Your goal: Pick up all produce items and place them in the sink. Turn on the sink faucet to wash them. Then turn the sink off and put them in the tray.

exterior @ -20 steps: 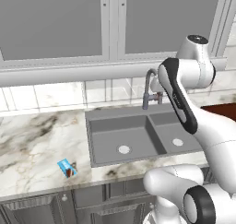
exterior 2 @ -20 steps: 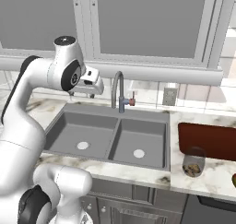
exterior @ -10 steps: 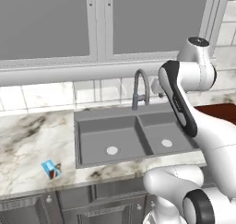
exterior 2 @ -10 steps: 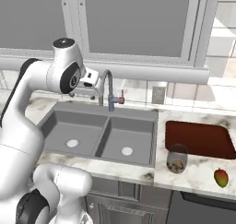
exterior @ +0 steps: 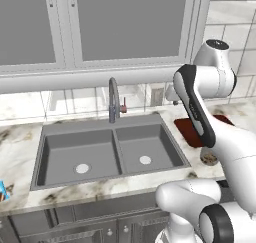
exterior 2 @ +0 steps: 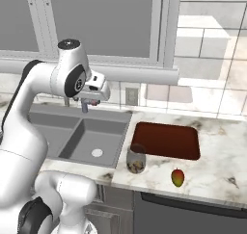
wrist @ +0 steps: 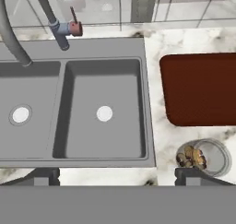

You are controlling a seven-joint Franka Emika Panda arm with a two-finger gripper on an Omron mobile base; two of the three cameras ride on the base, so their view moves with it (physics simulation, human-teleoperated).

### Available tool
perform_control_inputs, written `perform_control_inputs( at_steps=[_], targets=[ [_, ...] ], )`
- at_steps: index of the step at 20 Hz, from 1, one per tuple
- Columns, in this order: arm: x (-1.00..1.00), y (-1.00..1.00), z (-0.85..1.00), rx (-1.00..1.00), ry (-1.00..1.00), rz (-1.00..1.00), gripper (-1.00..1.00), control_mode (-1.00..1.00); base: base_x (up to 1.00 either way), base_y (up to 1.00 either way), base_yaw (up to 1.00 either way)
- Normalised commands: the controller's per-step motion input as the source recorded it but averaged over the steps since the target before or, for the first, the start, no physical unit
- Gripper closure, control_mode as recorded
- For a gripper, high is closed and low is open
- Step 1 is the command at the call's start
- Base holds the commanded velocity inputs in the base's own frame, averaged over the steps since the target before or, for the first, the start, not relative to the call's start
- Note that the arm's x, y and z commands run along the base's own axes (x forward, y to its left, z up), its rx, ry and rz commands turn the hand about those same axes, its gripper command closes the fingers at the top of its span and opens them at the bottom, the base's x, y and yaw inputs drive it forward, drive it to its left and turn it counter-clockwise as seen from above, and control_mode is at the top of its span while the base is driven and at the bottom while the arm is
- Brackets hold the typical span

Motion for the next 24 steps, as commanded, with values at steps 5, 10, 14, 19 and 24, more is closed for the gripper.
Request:
perform_control_inputs(
  at_steps=[5,10,14,19,24],
  targets=[
    [0.0,0.0,0.0,0.0,0.0,0.0,-1.0,1.0,0.0,-0.41,0.0],
    [0.0,0.0,0.0,0.0,0.0,0.0,-1.0,1.0,0.05,-0.08,0.0],
    [0.07,0.0,-0.06,-0.05,0.04,0.0,-1.0,-1.0,0.06,0.0,0.0],
    [0.16,-0.05,-0.02,-0.04,0.07,0.01,-1.0,-1.0,0.0,0.0,0.0],
    [0.05,-0.36,0.0,0.0,0.07,0.0,-1.0,-1.0,0.0,0.0,0.0]
  ],
)
